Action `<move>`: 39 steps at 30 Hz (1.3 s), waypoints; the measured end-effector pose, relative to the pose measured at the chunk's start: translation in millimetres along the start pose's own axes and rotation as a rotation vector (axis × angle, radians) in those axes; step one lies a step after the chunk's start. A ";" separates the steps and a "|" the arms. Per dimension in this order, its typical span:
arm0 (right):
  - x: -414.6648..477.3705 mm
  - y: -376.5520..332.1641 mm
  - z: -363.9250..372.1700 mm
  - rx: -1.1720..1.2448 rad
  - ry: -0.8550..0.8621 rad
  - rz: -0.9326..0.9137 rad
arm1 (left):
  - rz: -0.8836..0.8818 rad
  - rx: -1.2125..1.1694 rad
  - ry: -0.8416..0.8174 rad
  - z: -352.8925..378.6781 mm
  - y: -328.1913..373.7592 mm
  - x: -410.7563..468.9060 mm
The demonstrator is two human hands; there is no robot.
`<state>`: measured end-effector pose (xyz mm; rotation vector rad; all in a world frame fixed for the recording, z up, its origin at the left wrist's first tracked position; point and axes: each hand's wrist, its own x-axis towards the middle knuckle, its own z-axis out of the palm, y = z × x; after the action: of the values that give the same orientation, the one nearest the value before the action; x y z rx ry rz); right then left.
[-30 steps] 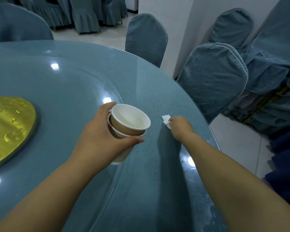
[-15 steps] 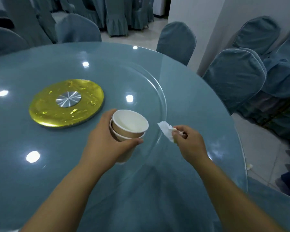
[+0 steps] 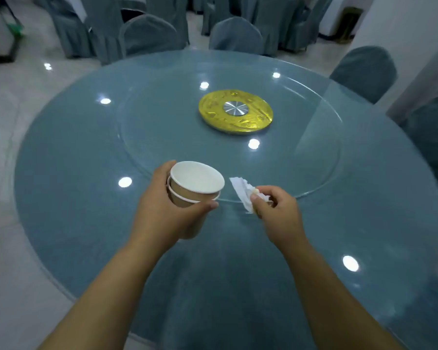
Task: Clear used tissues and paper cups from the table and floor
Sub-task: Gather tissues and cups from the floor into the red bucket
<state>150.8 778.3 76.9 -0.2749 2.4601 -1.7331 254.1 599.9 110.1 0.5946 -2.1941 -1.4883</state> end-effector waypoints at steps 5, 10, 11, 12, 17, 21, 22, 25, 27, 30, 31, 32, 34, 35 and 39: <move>-41.2 -29.1 72.5 -0.050 -0.213 -0.052 | -0.098 -0.034 0.159 -72.7 -37.9 -48.6; -69.4 -49.9 139.1 -0.070 -0.435 -0.094 | -0.197 -0.003 0.371 -138.7 -67.6 -93.5; -74.3 -52.9 152.3 -0.068 -0.480 -0.095 | -0.221 0.006 0.414 -150.7 -72.4 -102.3; -78.5 -55.2 165.5 -0.066 -0.524 -0.099 | -0.246 0.010 0.459 -162.1 -76.6 -111.3; -104.2 -74.1 233.4 -0.085 -0.753 -0.161 | -0.371 0.023 0.688 -211.9 -94.2 -154.6; -127.5 -92.5 282.3 -0.110 -0.910 -0.214 | -0.476 0.011 0.860 -242.0 -107.8 -187.7; -134.6 -97.9 294.6 -0.120 -0.946 -0.232 | -0.493 0.004 0.898 -249.6 -111.2 -195.8; -161.6 -113.1 329.6 -0.144 -1.025 -0.276 | -0.537 -0.012 0.975 -274.6 -122.1 -221.2; -184.4 -120.5 351.3 -0.158 -1.068 -0.297 | -0.554 -0.012 1.012 -294.6 -130.9 -239.7; -224.4 -132.7 384.9 -0.187 -1.128 -0.329 | -0.558 0.009 1.078 -332.7 -145.8 -268.6; -239.2 -137.6 396.0 -0.200 -1.140 -0.336 | -0.567 0.018 1.094 -346.6 -149.8 -278.8; -253.4 -142.5 406.6 -0.209 -1.150 -0.340 | -0.574 0.026 1.107 -360.2 -153.6 -289.1; -280.6 -151.9 428.2 -0.204 -1.175 -0.339 | -0.573 0.055 1.137 -387.6 -159.3 -308.2; -292.6 -155.8 438.2 -0.207 -1.193 -0.341 | -0.576 0.064 1.153 -399.5 -161.7 -316.7; -330.1 -168.7 474.7 -0.248 -1.252 -0.375 | -0.602 0.031 1.226 -435.4 -171.9 -344.6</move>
<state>581.9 357.8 73.4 -1.3916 1.6490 -0.7929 800.4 407.6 60.8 1.7041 -1.0870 -0.8413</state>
